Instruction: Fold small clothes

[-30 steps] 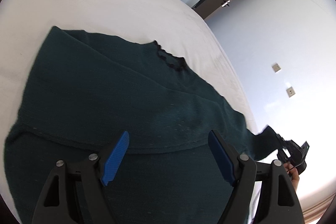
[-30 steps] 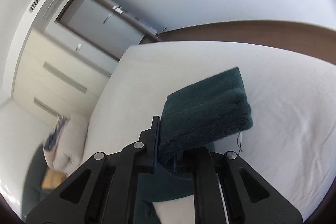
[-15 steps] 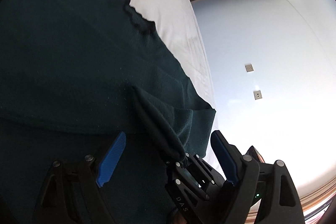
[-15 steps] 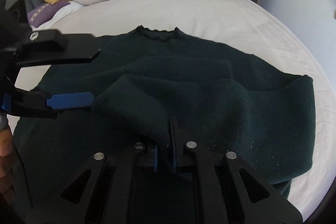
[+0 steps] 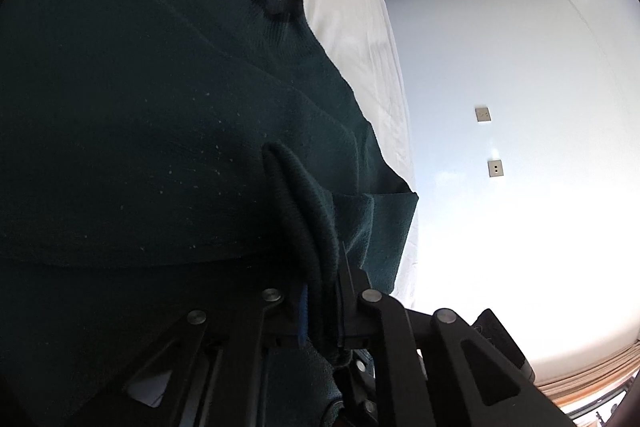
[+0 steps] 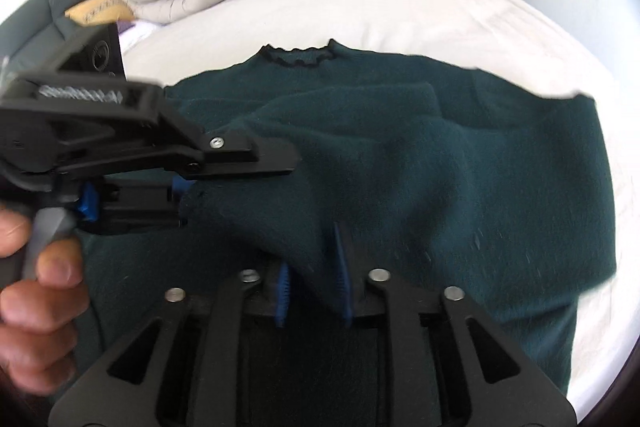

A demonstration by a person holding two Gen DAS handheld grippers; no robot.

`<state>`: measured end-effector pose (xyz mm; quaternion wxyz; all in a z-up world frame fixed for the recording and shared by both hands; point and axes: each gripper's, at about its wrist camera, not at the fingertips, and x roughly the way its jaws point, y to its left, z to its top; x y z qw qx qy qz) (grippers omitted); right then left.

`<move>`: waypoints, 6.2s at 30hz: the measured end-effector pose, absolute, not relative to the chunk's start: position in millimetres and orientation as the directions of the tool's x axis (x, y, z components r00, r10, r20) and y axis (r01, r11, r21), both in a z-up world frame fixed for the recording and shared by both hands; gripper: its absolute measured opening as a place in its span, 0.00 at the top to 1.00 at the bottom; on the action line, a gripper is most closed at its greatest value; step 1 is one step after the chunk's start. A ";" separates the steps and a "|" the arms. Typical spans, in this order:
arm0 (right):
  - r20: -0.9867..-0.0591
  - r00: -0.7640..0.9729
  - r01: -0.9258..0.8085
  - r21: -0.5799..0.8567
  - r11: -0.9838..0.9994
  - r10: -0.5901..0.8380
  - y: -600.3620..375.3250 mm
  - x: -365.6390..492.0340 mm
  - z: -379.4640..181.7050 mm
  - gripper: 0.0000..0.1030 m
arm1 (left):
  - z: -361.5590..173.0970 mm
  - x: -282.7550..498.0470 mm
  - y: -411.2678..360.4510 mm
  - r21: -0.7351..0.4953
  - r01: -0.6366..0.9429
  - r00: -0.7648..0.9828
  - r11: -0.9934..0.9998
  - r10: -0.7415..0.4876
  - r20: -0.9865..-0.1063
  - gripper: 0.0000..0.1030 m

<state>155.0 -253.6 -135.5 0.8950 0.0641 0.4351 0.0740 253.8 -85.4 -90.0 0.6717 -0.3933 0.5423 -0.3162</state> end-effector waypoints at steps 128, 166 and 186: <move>-0.599 0.576 0.211 0.766 0.607 0.556 -476.0 -184.0 -124.1 0.38 | -91.3 -35.8 135.1 -0.617 0.035 0.411 0.786 -0.574 -0.708 0.22; -0.700 0.419 0.291 0.707 0.644 0.578 -499.0 -207.0 -122.3 0.39 | -114.6 -27.1 130.6 -0.698 0.034 0.224 0.716 -0.686 -0.693 0.92; -0.640 0.235 0.168 0.768 0.618 0.731 -475.9 -179.9 -144.2 0.45 | -120.1 -33.2 144.8 -0.738 0.035 0.231 0.674 -0.724 -0.650 0.94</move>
